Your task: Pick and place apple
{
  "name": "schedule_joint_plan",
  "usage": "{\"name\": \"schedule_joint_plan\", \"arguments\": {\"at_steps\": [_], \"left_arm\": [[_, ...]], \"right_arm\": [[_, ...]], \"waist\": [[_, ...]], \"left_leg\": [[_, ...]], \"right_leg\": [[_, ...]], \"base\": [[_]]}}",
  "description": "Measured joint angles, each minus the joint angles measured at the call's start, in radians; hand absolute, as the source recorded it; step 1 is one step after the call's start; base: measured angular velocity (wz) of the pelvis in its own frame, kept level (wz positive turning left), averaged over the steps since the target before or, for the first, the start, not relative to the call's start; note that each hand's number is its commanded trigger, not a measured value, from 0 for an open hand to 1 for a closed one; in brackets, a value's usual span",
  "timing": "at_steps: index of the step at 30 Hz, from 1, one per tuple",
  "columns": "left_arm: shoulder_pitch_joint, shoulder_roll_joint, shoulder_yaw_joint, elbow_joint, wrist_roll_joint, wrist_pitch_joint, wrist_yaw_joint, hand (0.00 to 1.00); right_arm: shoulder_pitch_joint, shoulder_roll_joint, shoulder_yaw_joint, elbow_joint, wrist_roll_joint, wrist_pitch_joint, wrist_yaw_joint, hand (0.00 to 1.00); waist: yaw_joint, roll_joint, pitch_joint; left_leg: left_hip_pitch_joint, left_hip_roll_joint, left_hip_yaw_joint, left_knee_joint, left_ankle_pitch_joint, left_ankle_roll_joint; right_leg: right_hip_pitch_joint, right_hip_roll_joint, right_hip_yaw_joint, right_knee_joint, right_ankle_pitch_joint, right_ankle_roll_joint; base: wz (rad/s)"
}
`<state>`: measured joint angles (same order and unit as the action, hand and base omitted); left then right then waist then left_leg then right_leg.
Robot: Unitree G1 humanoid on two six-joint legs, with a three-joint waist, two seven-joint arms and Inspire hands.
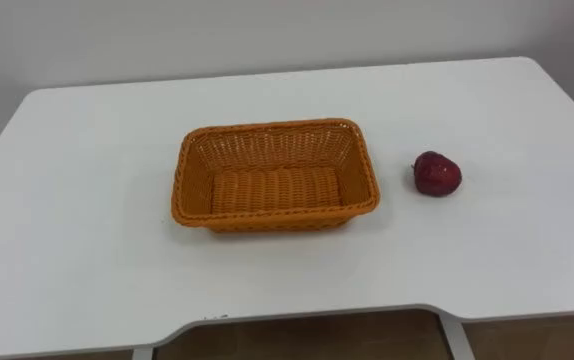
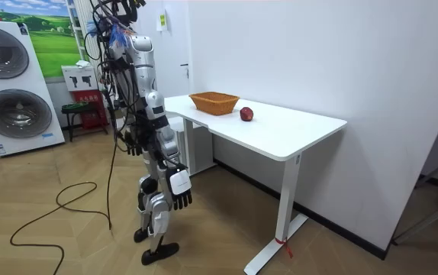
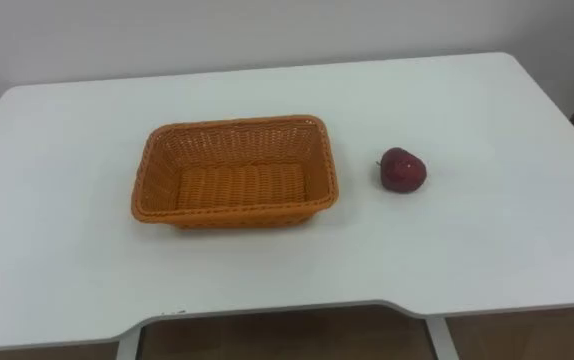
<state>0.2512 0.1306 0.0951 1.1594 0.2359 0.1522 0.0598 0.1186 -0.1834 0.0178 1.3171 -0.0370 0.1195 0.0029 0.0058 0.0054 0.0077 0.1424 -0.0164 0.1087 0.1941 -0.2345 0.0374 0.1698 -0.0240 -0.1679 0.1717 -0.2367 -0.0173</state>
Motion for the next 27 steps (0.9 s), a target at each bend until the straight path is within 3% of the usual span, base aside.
{"name": "schedule_joint_plan", "arguments": {"at_steps": [9, 14, 18, 21, 23, 27], "left_arm": [[-0.007, 0.000, 0.002, 0.000, 0.002, 0.000, 0.004, 0.00], [-0.003, -0.001, 0.018, -0.001, 0.001, -0.005, 0.031, 0.00], [-0.002, -0.001, 0.032, 0.001, -0.005, -0.013, 0.047, 0.00], [0.010, -0.001, 0.077, 0.001, -0.010, -0.049, 0.054, 0.00], [0.023, -0.001, 0.148, -0.001, -0.014, -0.069, 0.062, 0.00], [0.033, 0.016, 0.197, -0.007, -0.015, -0.077, 0.072, 0.00]], "right_arm": [[0.000, 0.001, -0.002, 0.005, 0.003, 0.000, -0.010, 0.00], [0.018, 0.014, -0.032, 0.000, 0.189, -0.002, -0.069, 0.00], [0.022, 0.025, -0.131, -0.018, 0.427, -0.020, -0.124, 0.00], [0.017, 0.023, -0.221, -0.047, 0.610, -0.046, -0.171, 0.00], [0.016, 0.021, -0.355, -0.124, 0.754, -0.055, -0.214, 0.00], [-0.007, 0.002, -0.484, -0.200, 0.993, -0.107, -0.282, 0.00]], "waist": [[0.000, -0.011, -0.0014], [0.001, -0.022, -0.0009], [-0.004, -0.023, 0.0004], [-0.018, -0.028, -0.0017], [-0.035, -0.033, -0.0015], [-0.056, -0.035, -0.0020]], "left_leg": [[0.001, 0.000, 0.000, 0.004, 0.000, 0.000], [0.010, 0.002, 0.012, 0.004, 0.000, 0.000], [0.013, 0.003, 0.025, 0.002, 0.000, 0.001], [0.010, 0.003, 0.027, -0.002, -0.001, 0.002], [0.006, 0.003, 0.027, -0.003, -0.001, 0.002], [0.005, 0.003, 0.036, 0.001, -0.001, 0.002]], "right_leg": [[0.000, 0.000, 0.003, 0.003, 0.000, 0.000], [0.003, 0.000, 0.010, 0.007, -0.002, 0.000], [0.000, 0.000, 0.022, 0.014, -0.002, 0.000], [-0.004, 0.000, 0.024, 0.017, -0.002, 0.001], [-0.011, 0.000, 0.023, 0.020, -0.002, 0.001], [-0.013, 0.000, 0.026, 0.018, -0.002, 0.001]], "base": [[0.00], [-0.05], [-0.09], [-0.01], [0.00], [-0.02]]}}
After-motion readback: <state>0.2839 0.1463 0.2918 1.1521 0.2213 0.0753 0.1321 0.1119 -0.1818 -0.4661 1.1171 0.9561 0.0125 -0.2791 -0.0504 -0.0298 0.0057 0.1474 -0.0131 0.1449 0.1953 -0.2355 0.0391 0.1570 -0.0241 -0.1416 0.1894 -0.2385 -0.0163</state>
